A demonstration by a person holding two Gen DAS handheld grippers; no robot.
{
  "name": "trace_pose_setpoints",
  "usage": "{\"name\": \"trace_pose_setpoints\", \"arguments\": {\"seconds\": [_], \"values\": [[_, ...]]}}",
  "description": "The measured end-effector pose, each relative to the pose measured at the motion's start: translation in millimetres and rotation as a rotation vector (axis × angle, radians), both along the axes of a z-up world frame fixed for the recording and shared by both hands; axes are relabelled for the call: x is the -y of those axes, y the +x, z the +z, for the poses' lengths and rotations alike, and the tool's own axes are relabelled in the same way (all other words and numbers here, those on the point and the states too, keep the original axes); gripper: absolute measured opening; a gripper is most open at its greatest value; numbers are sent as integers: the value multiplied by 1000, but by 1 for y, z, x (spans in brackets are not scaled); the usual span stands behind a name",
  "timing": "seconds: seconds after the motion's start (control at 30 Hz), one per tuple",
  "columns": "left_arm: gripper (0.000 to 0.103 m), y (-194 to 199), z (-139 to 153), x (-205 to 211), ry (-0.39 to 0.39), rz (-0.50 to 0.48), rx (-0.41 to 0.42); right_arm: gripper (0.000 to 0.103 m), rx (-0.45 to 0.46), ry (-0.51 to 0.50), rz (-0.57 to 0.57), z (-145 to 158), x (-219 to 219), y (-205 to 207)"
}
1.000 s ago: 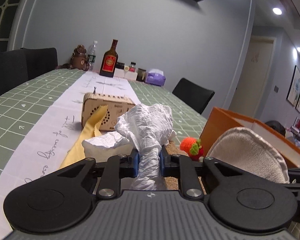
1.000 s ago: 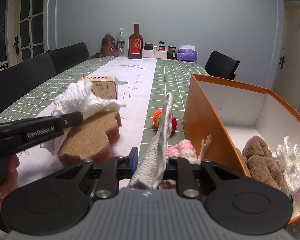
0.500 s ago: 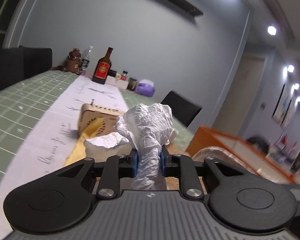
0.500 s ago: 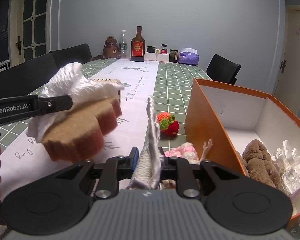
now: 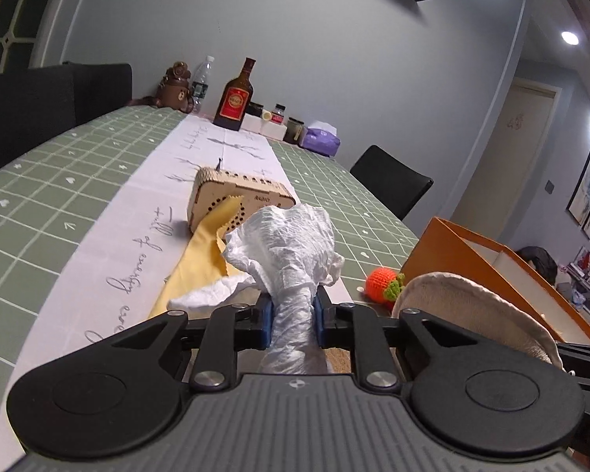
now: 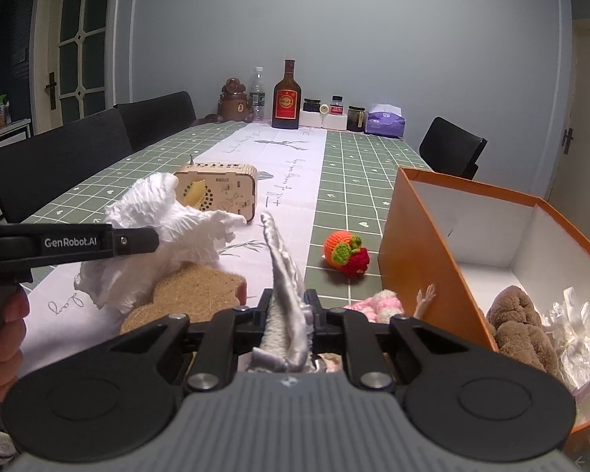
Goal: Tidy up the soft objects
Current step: 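Carry the tissue and pad toward the orange box with both grippers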
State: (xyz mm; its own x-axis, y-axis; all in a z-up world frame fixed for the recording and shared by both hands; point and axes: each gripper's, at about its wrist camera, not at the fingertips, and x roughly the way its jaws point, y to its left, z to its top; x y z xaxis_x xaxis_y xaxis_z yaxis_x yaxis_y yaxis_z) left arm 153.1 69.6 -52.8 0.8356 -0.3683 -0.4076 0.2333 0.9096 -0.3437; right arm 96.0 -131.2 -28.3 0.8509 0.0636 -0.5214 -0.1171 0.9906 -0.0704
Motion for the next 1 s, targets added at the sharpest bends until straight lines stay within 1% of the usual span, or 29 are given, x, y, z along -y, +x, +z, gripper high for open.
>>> {"name": "trace_pose_setpoints", "arguments": {"seconds": [0.1,0.17,0.3,0.43,0.53,0.63,0.7,0.8,1.0], "values": [[22,-3,8,4,42,39,6,10,0,-7,11,0,-2,-2],[22,-6,12,5,56,49,11,8,5,-17,19,2,-2,-5],[22,-16,24,6,68,64,29,6,38,-20,36,10,-4,-13],[22,-26,38,9,87,103,34,5,59,11,53,19,0,-23],[22,-36,48,12,79,120,54,4,74,36,60,26,5,-32],[22,-43,59,15,75,131,62,4,107,38,60,35,10,-44],[22,-46,65,19,87,141,63,4,132,41,61,41,15,-51],[22,-49,74,28,107,140,71,4,171,44,63,49,21,-60],[22,-52,94,51,113,109,128,4,222,64,67,68,39,-68]]}}
